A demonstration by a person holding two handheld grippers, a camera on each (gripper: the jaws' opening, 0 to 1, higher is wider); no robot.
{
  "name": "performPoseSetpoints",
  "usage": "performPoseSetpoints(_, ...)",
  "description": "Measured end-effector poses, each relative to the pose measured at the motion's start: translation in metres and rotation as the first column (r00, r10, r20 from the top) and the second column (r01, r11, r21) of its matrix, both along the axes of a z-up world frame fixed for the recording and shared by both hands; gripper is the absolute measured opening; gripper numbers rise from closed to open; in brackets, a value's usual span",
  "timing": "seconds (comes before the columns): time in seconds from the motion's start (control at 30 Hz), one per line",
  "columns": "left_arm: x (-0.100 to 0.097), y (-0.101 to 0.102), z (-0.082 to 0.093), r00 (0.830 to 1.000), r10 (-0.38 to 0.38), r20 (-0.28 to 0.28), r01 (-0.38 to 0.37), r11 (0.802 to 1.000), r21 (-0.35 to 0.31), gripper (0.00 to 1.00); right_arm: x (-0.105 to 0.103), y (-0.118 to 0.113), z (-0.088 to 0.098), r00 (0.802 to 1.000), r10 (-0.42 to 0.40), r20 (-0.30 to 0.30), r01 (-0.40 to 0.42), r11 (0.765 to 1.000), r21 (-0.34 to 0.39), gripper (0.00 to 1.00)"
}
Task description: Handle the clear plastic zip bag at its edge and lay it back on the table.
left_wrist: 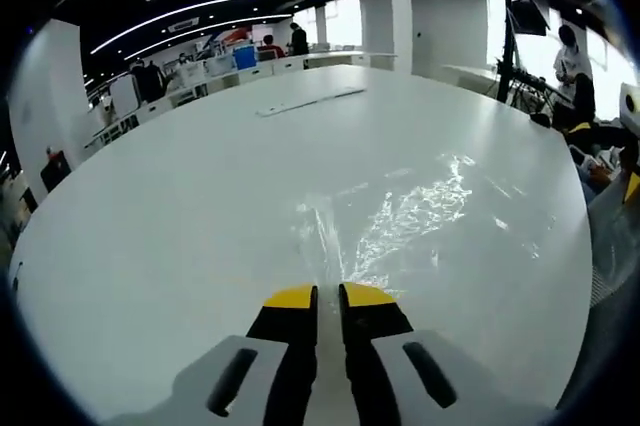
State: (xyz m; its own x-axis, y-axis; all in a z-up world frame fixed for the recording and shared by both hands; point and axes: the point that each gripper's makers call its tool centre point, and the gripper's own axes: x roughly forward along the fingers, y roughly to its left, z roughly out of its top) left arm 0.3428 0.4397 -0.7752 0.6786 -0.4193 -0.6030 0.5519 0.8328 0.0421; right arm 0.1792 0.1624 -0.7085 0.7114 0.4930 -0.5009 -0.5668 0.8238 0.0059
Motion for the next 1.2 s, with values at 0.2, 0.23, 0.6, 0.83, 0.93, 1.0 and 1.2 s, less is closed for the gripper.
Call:
performPoseSetpoints(0.2, 0.004, 0.001, 0.000, 1.000, -0.002, -0.001, 0.002, 0.999, 0.034, 0.00, 0.000, -0.002, -0.002, 1.000, 0.000, -0.003, 0.000, 1.000, -0.005, 0.97)
performPoseSetpoints(0.23, 0.005, 0.003, 0.000, 1.000, -0.001, -0.008, 0.002, 0.999, 0.037, 0.00, 0.000, -0.002, -0.002, 1.000, 0.000, -0.004, 0.000, 1.000, -0.005, 0.97)
performPoseSetpoints(0.6, 0.004, 0.004, 0.002, 0.999, 0.037, -0.037, -0.037, 0.999, 0.004, 0.00, 0.000, -0.002, -0.002, 1.000, 0.002, -0.003, -0.002, 1.000, -0.009, 0.97)
performPoseSetpoints(0.83, 0.001, 0.004, 0.007, 0.999, 0.025, -0.026, -0.025, 1.000, 0.013, 0.00, 0.001, -0.001, 0.000, 1.000, 0.001, 0.003, -0.001, 1.000, -0.007, 0.98)
performPoseSetpoints(0.93, 0.002, 0.006, 0.010, 1.000, 0.021, -0.019, -0.021, 1.000, 0.010, 0.00, 0.001, -0.001, 0.000, 1.000, 0.001, 0.002, -0.001, 1.000, -0.008, 0.98)
performPoseSetpoints(1.0, 0.001, 0.005, 0.013, 1.000, 0.019, -0.017, -0.018, 1.000, 0.004, 0.00, 0.001, -0.001, 0.000, 1.000, 0.001, 0.002, -0.001, 1.000, -0.007, 0.98)
performPoseSetpoints(1.2, 0.003, 0.005, 0.018, 1.000, 0.023, -0.010, -0.023, 1.000, -0.014, 0.00, 0.001, -0.001, -0.001, 1.000, 0.002, 0.002, -0.002, 1.000, -0.011, 0.98)
